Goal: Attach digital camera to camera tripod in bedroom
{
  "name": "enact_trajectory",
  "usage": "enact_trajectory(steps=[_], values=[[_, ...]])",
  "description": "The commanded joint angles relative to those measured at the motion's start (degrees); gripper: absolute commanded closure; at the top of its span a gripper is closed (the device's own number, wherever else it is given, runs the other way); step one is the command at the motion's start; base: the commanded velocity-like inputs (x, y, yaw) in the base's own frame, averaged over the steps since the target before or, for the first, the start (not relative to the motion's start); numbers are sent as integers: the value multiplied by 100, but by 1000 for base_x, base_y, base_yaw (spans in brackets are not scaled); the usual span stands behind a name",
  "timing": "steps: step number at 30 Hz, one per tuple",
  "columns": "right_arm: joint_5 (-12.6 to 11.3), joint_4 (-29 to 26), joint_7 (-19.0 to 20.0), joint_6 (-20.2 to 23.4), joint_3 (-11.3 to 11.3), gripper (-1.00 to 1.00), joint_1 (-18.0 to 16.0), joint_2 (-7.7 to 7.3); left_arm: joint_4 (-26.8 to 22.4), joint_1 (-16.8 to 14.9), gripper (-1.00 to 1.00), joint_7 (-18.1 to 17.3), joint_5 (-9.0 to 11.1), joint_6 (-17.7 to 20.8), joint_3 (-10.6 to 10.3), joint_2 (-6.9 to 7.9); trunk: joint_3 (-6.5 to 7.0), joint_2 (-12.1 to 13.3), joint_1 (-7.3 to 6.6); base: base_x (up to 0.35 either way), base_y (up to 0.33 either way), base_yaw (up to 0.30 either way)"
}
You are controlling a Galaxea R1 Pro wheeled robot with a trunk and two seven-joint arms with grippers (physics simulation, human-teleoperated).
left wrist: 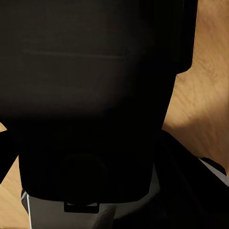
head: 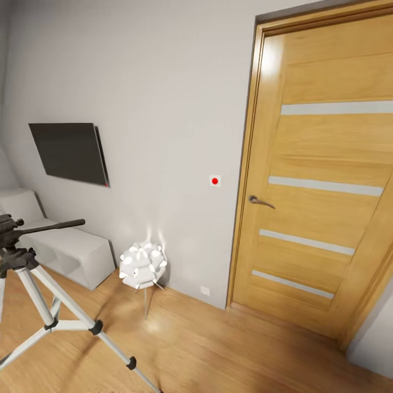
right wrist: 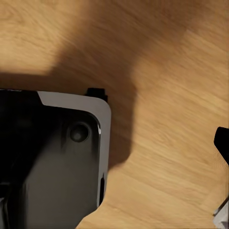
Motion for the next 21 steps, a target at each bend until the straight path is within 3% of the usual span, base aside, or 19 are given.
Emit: enact_trajectory(steps=[1, 21], values=[[51, 5, 21, 16, -48, -100, -3, -3, 1, -2, 100, -21, 56, 4, -49, -1, -2, -4, 2, 0, 0, 271], [41, 7, 2, -50, -48, -100, -3, -39, 2, -3, 100, -22, 74, 21, -16, -21, -2, -4, 2, 0, 0, 274]])
